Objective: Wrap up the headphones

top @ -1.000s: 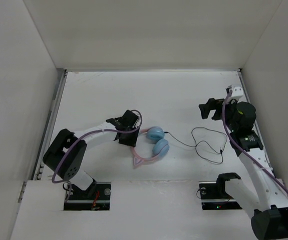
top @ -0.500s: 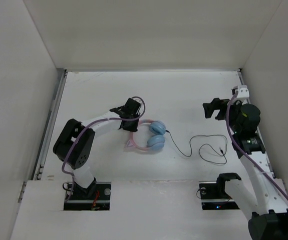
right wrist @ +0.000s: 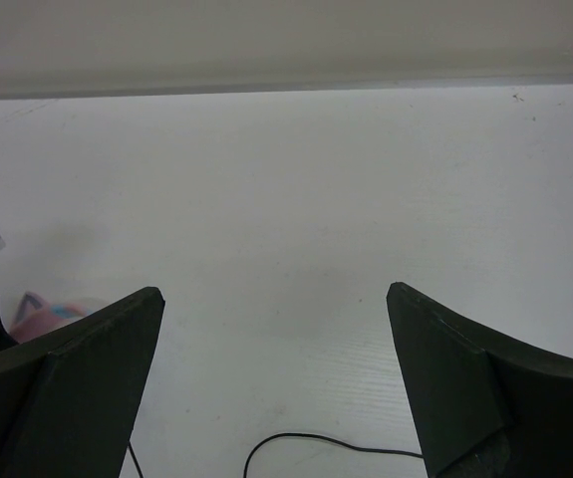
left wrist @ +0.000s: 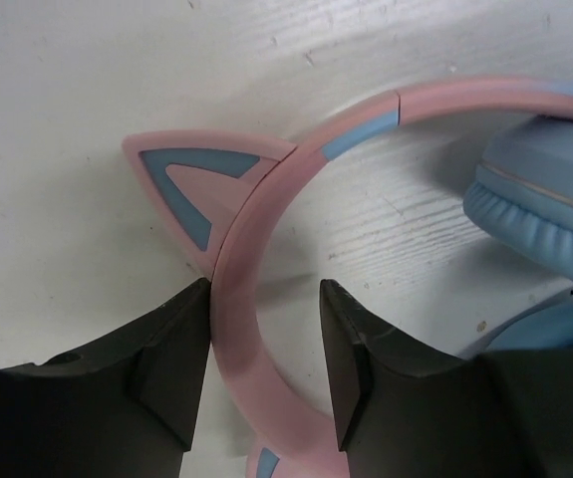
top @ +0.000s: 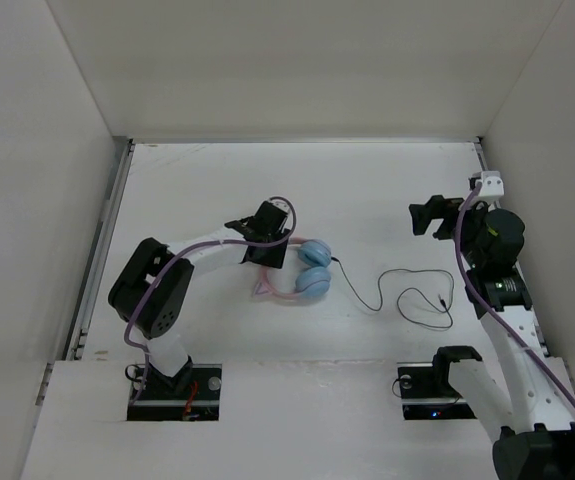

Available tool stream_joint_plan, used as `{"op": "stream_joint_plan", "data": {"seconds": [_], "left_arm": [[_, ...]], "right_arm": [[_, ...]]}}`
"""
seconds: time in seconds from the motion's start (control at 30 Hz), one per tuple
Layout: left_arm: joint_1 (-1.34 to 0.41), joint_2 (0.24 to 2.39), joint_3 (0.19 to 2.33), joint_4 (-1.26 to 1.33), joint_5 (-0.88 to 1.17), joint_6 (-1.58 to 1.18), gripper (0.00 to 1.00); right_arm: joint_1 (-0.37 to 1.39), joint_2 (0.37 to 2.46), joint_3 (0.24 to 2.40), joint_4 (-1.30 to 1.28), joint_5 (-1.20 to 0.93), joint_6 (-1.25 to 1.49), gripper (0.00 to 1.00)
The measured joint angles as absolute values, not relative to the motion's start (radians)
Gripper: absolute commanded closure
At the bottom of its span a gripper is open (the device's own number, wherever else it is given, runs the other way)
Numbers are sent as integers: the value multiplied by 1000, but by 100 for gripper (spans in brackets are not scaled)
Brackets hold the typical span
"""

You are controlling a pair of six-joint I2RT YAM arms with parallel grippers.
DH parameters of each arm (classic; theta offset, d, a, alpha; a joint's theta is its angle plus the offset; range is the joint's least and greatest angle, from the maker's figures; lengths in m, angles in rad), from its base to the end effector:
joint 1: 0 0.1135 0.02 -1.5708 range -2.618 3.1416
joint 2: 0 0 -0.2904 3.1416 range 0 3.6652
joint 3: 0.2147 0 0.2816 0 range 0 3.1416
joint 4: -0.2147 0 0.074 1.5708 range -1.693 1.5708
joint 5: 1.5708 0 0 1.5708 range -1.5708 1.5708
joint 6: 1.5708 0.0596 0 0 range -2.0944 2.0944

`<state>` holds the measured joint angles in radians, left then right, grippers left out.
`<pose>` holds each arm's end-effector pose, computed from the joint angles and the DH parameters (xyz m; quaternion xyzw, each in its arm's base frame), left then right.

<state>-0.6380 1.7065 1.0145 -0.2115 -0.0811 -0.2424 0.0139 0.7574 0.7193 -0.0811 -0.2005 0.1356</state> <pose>0.3177 -0.2296 0.1671 0.1725 0.9283 -0.1048 0.3123 0.2175 0.0149 0.3467 -0.0210 0.7469 0.1240 0.6530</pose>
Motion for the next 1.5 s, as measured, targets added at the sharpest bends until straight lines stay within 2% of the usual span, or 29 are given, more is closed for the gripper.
{"op": "stream_joint_plan", "data": {"seconds": [0.23,0.67,1.03,1.3,1.5], "left_arm": [[-645,1706,976,-190,-72,-261,63],[-638,1721,974,-123,-1,-273,100],[-610,1726,1045,-167,75,-263,100],[-424,1658,1295,-263,128,-231,100],[-309,1515,1357,-283,158,-207,100]], "right_arm": [[7,757,719,-81,-203,136,0],[-15,744,719,-81,-203,136,0],[28,756,720,-81,-247,96,0],[211,854,818,-89,-291,11,0],[303,945,911,-80,-322,35,0]]}}
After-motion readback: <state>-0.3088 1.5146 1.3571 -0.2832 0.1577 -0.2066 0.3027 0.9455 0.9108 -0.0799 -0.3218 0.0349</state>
